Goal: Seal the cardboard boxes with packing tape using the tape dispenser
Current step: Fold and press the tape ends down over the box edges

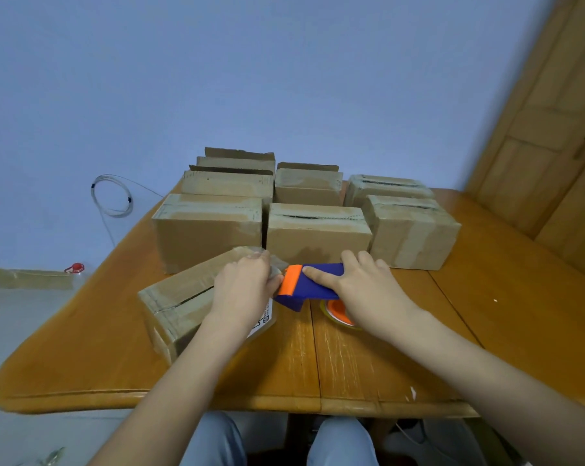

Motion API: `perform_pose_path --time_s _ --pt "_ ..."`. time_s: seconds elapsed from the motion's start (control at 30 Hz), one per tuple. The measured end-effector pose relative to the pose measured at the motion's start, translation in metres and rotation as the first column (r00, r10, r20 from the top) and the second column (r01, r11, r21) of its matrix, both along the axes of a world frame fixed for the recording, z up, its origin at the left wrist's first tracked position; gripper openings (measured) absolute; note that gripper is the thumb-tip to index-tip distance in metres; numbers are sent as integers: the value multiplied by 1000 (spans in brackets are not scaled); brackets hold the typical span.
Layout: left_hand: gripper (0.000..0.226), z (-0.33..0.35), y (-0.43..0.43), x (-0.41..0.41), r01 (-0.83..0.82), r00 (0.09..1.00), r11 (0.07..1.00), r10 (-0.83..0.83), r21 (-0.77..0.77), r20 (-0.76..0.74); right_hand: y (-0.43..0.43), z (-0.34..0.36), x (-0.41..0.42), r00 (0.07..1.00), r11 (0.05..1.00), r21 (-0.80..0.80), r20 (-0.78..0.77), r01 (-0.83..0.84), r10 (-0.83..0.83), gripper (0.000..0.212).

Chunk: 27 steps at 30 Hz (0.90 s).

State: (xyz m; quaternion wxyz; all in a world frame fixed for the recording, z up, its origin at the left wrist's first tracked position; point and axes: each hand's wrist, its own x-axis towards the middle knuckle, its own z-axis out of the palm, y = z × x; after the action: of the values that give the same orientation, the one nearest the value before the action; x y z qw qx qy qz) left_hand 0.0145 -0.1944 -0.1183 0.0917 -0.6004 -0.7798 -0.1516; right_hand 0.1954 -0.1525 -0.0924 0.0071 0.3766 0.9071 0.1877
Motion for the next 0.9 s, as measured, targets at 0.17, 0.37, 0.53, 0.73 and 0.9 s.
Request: perform_pose_path --time_s 0.17,0.37,0.53,0.73,0.9 --pt "33 0 -5 1 14 1000 999 -14 45 7 -1 -2 8 986 997 21 154 -73 69 60" --pt "35 -1 -5 -2 42 999 998 -43 52 15 13 -3 28 998 998 -11 -30 58 -59 62" --pt "38 -2 -9 -13 141 989 988 -144 68 44 50 -16 36 942 881 -472 -275 42 -192 66" --pt "58 4 -20 -47 349 932 937 -348 9 103 79 -36 28 884 769 -633 -305 89 -354 20" --pt "64 9 -32 -65 474 861 880 -460 -15 215 92 -41 20 896 778 -615 -263 130 -358 28"
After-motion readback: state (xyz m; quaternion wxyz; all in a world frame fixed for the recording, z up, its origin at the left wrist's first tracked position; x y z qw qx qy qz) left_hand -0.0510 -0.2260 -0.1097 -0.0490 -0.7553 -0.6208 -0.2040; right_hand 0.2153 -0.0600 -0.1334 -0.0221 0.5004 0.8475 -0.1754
